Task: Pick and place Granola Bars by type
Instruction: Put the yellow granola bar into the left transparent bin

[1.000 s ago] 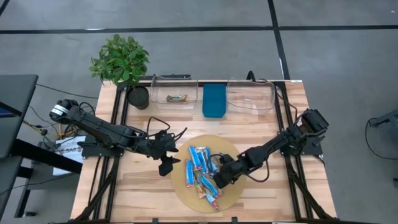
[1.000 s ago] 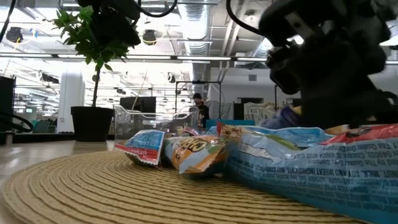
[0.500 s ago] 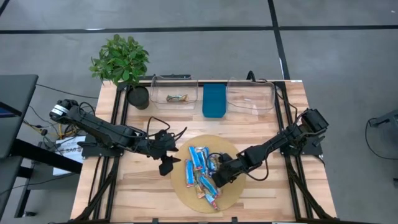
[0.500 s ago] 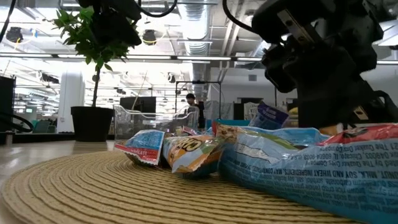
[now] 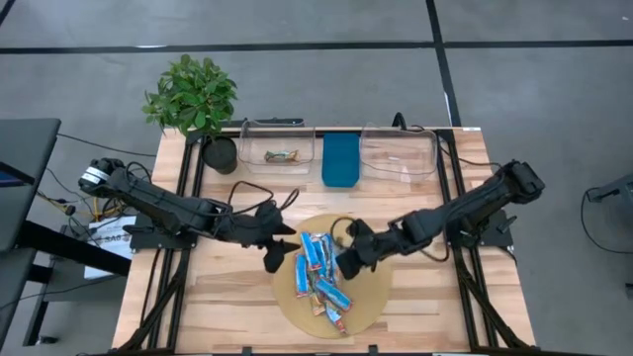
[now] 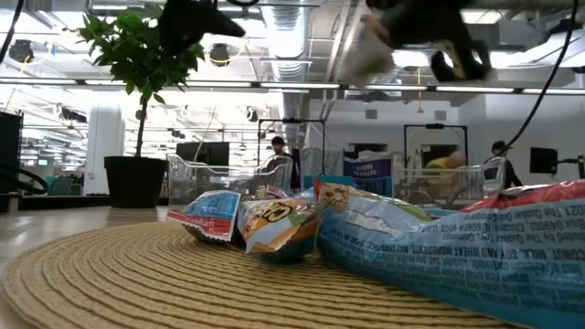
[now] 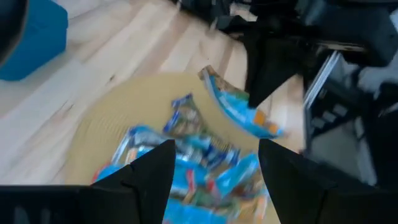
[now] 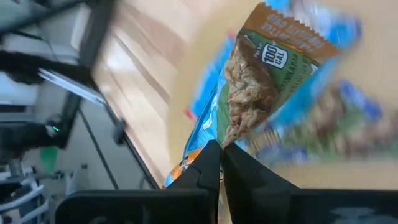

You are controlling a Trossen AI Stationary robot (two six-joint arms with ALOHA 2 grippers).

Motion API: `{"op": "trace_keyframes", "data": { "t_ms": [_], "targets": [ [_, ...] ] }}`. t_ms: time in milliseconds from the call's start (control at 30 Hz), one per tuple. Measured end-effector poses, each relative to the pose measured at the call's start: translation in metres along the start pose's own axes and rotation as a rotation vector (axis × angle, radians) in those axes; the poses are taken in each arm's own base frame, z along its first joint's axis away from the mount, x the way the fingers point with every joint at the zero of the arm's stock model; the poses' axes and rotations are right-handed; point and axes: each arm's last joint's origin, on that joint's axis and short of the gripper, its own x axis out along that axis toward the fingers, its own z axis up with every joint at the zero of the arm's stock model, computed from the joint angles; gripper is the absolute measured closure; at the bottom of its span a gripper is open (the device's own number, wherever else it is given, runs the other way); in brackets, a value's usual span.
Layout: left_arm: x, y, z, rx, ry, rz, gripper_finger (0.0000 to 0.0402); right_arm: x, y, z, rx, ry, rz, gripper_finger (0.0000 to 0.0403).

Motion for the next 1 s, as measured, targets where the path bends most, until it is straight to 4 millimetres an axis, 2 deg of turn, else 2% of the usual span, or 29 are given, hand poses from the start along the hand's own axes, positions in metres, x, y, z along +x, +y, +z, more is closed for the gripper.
{"op": "trace_keyframes", "data": {
  "t_ms": [200, 400, 500, 667, 1000],
  "targets": [
    [0.005, 0.012, 0.017, -0.179, -0.076, 0.008, 0.0178, -0.017, 0.015, 0.033, -0.102, -0.107, 0.051, 0.0403],
    [0.011, 0.027, 0.028, -0.297, -0.050, -0.022, 0.0178, -0.026, 0.022, 0.055, -0.186, -0.163, 0.072, 0.0403],
    [0.011, 0.029, 0.037, -0.317, -0.094, -0.061, 0.0178, -0.028, 0.021, 0.063, -0.202, -0.175, 0.073, 0.0403],
    [0.011, 0.033, 0.047, -0.340, -0.160, -0.085, 0.0178, -0.027, 0.018, 0.071, -0.210, -0.168, 0.074, 0.0403],
    [0.014, 0.045, 0.055, -0.357, -0.162, -0.083, 0.0178, -0.024, 0.019, 0.070, -0.240, -0.146, 0.095, 0.0403]
  ]
}}
